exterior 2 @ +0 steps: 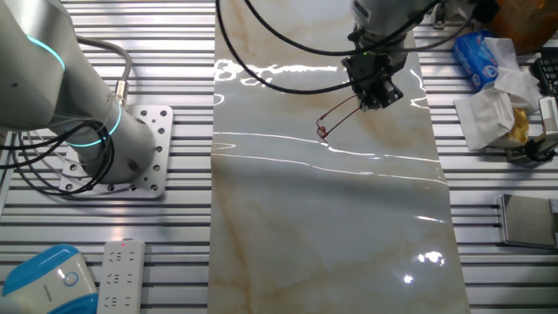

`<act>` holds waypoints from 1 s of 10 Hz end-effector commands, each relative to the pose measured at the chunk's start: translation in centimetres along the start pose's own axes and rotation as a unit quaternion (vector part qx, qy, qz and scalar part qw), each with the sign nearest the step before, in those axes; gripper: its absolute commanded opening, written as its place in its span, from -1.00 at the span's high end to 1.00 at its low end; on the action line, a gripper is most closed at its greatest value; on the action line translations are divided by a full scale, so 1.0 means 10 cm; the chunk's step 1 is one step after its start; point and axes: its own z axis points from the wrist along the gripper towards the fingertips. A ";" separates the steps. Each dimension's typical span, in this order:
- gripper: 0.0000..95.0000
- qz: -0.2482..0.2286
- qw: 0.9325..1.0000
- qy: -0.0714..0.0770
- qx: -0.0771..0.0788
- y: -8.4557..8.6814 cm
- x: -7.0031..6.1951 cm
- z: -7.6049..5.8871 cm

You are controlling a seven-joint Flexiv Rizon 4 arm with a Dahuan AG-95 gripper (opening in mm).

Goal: Unfold the leg of the glasses (with one hand)

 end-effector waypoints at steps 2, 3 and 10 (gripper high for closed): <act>1.00 -0.005 1.000 0.000 0.005 0.05 -0.09 0.08; 1.00 -0.005 1.000 -0.001 0.006 0.07 -0.11 0.16; 0.60 -0.025 1.000 -0.008 0.007 0.11 -0.08 0.34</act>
